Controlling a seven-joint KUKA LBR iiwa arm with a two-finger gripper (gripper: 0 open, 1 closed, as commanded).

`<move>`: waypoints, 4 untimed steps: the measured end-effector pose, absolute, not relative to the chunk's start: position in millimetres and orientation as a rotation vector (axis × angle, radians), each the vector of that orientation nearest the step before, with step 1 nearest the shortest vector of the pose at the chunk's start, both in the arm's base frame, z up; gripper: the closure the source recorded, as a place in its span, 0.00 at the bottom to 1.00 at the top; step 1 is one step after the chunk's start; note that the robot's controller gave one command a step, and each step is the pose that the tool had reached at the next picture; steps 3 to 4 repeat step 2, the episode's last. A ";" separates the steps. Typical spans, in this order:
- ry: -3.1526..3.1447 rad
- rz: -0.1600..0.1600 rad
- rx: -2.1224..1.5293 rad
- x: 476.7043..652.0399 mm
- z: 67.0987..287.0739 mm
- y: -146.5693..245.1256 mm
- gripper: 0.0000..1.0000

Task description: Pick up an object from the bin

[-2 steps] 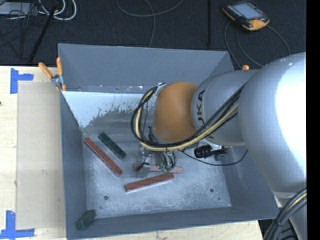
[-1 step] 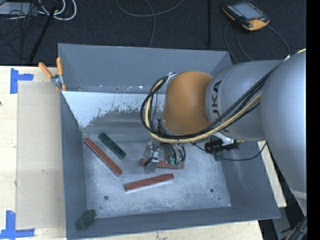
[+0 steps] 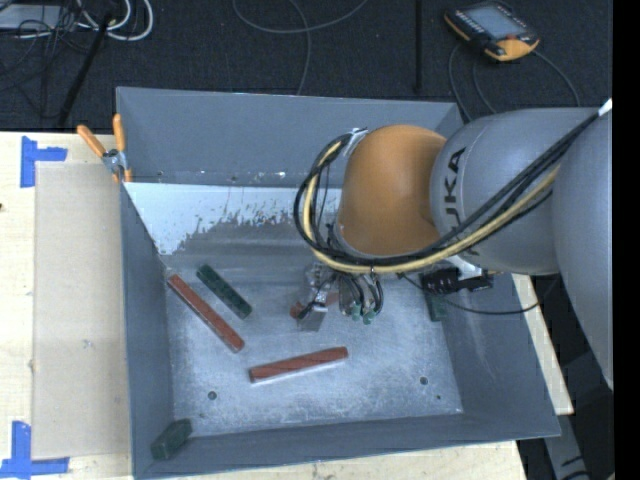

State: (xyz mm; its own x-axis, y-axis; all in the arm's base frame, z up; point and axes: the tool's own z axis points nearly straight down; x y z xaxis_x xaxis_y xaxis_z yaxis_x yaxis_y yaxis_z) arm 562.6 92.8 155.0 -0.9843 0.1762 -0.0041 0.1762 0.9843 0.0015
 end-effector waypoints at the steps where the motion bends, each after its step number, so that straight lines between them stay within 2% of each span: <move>1: 3.132 -0.003 0.343 544.1 177.2 75.6 1.00; 2: 3.116 -0.006 0.426 519.7 223.8 97.6 1.00; 4: 3.116 -0.006 0.426 519.7 223.8 97.6 1.00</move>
Offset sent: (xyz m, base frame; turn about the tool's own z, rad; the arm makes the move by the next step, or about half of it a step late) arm -0.0555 0.0280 0.0884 0.1014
